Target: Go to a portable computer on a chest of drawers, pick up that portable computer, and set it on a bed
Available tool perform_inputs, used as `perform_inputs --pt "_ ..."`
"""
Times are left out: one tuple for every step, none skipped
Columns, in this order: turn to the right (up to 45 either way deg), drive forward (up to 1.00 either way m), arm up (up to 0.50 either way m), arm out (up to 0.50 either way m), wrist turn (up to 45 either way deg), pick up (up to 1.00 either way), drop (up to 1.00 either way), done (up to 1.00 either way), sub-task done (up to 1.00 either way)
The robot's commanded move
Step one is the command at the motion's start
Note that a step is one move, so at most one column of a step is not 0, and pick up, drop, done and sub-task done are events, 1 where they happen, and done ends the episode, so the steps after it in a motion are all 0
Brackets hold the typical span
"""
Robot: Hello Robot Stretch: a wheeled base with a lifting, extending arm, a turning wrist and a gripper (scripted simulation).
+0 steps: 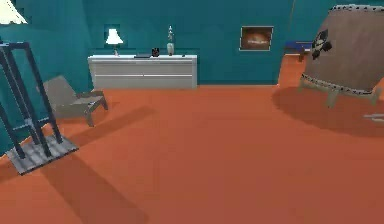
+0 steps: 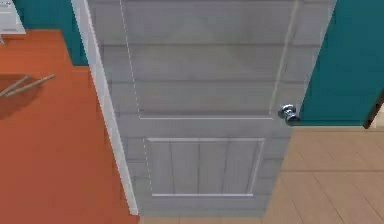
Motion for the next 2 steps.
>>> perform_inputs --pt "0.0 1.0 0.0 0.0 0.0 0.0 0.0 0.0 0.0" --pt "0.0 1.0 0.0 0.0 0.0 0.0 0.0 0.0 0.0"
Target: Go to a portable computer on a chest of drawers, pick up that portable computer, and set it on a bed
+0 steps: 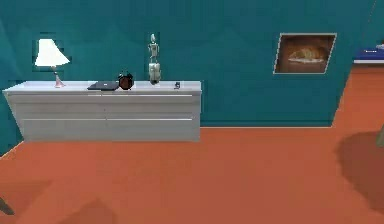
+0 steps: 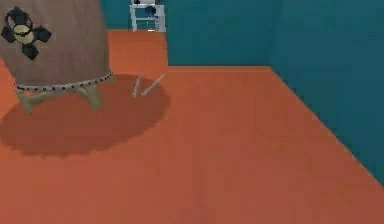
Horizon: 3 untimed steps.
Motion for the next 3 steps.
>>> perform_inputs --pt "0.0 1.0 0.0 0.0 0.0 0.0 0.0 0.0 0.0" --pt "0.0 0.45 0.0 0.0 0.0 0.0 0.0 0.0 0.0" --pt "-39.0 0.0 0.0 0.0 0.0 0.0 0.0 0.0 0.0"
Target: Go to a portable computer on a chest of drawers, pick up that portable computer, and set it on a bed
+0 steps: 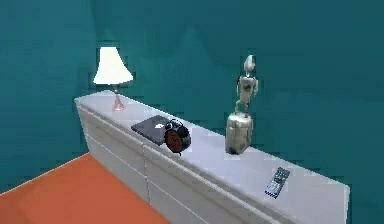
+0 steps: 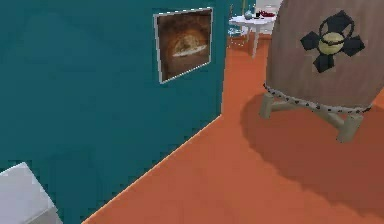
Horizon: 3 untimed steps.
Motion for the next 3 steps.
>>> perform_inputs --pt "0.0 0.2 0.0 0.0 0.0 0.0 0.0 0.0 0.0" --pt "-45.0 0.0 0.0 0.0 0.0 0.0 0.0 0.0 0.0" --pt "-45.0 0.0 0.0 0.0 0.0 0.0 0.0 0.0 0.0"
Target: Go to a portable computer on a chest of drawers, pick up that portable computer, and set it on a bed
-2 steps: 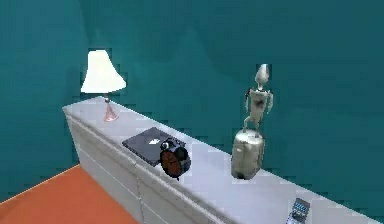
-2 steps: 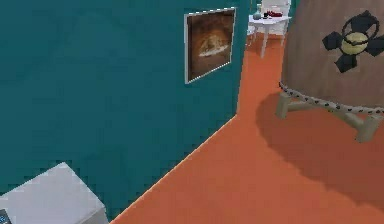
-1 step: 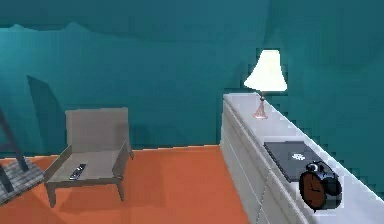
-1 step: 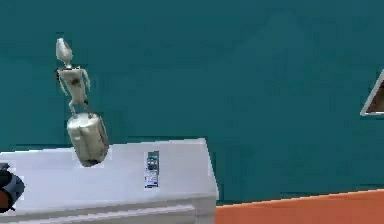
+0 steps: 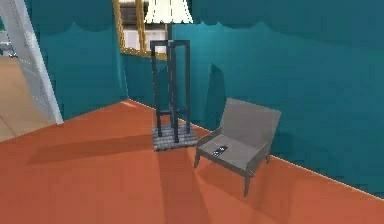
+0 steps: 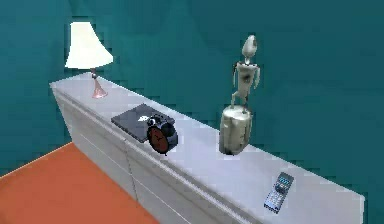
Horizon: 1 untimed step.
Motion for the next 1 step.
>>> perform_inputs --pt "-12.0 0.0 0.0 0.0 0.0 0.0 0.0 0.0 0.0"
